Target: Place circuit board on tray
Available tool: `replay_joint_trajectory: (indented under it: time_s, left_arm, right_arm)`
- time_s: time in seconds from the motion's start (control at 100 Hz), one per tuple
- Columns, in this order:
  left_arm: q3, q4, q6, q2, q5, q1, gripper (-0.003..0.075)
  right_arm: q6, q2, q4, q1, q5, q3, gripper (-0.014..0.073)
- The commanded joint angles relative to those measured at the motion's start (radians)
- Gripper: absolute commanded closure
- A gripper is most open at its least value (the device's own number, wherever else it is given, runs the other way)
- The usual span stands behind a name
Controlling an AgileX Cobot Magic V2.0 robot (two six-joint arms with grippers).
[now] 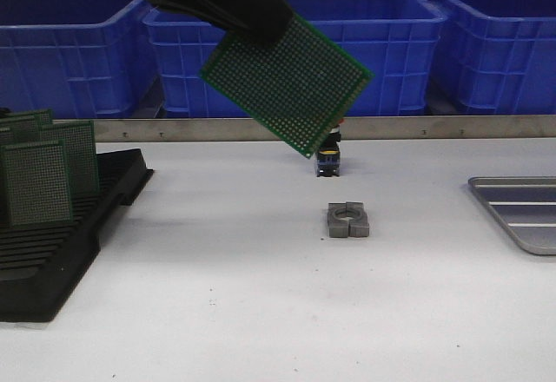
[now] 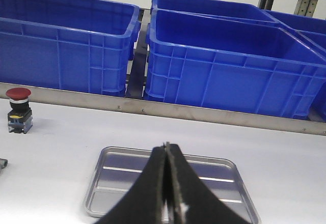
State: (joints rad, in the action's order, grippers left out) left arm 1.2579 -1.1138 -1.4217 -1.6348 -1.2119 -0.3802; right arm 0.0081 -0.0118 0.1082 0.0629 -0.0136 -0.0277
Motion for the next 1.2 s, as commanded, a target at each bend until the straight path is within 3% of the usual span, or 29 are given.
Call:
replay_joint_trajectory:
  time_s: [0.0,0.18,0.47,0.65,0.75,0.85,1.04,1.19]
  left_arm:
    - [0.028,-0.081,0.009,0.035,-0.063,0.005,0.0741]
    - [0.028,-0.086,0.009,0.035,-0.063,0.005,0.0740]
    - [0.028,-0.086,0.009,0.035,-0.063,0.005,0.0741]
    - [0.028,-0.086,0.009,0.035,-0.063,0.005,0.0740]
    - [0.028,-0.086,0.009,0.035,-0.063,0.005,0.0741]
    - [0.028,-0.086,0.009,0.035,-0.063,0.005,0.0740]
    - [0.028,-0.086,0.009,0.035,-0.063,0.005,0.0740]
    - [0.028,-0.086,0.009,0.035,-0.063,0.005,0.0741]
  right_arm:
    - [-0.008,-0.020,-0.005,0.000,0.105,0.001,0.0652]
    - [-0.008,-0.020,-0.006,0.000,0.106,0.054,0.0652]
    - [-0.008,0.159,-0.007,0.000,-0.378,0.384,0.0652]
    - [-0.008,0.371,-0.032,0.000,-0.544,0.552,0.0652]
    - [-0.008,0.488,-0.149,0.000,-0.600,0.614,0.0635]
    - [-0.057,0.588,-0.318,-0.010,-0.595,0.648,0.0553]
    - [-0.329,0.716,-0.594,-0.127,-0.524,0.672,0.0249]
    - [-0.592,0.829,-0.700,-0.240,-0.540,0.723,0.0157]
